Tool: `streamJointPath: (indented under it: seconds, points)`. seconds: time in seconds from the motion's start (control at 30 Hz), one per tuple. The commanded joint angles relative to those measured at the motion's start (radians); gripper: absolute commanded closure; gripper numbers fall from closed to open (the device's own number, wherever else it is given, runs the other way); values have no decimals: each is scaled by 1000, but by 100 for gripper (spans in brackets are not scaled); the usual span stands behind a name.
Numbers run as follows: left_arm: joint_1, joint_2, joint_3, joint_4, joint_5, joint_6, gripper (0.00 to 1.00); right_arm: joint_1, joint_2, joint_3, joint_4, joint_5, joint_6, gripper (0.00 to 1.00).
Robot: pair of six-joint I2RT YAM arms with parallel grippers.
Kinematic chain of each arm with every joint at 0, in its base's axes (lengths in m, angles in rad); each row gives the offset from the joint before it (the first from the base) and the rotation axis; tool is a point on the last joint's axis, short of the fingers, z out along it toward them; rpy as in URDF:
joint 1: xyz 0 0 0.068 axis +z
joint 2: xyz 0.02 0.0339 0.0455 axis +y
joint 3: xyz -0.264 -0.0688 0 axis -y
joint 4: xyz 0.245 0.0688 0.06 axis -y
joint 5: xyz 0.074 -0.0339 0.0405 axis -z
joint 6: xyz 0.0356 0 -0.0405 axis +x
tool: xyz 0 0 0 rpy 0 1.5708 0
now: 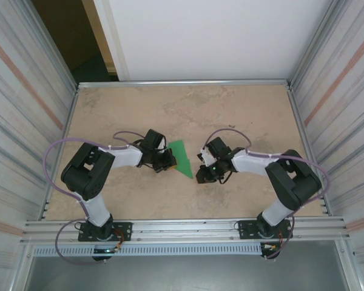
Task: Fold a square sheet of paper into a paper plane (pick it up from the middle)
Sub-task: Third fold the triangle at the center of the table.
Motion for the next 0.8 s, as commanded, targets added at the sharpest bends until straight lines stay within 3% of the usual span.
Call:
streamJointPath:
  seconds: [0.0, 0.37, 0.77]
  points:
    - [18, 31, -11, -66, -57, 7, 95, -8, -78, 24, 32, 38, 44, 87]
    - [18, -21, 40, -51, -4, 18, 93, 60, 142, 190, 114, 39, 93, 91]
    - [18, -91, 103, -142, -29, 80, 86, 58, 251, 202, 114, 46, 106, 93]
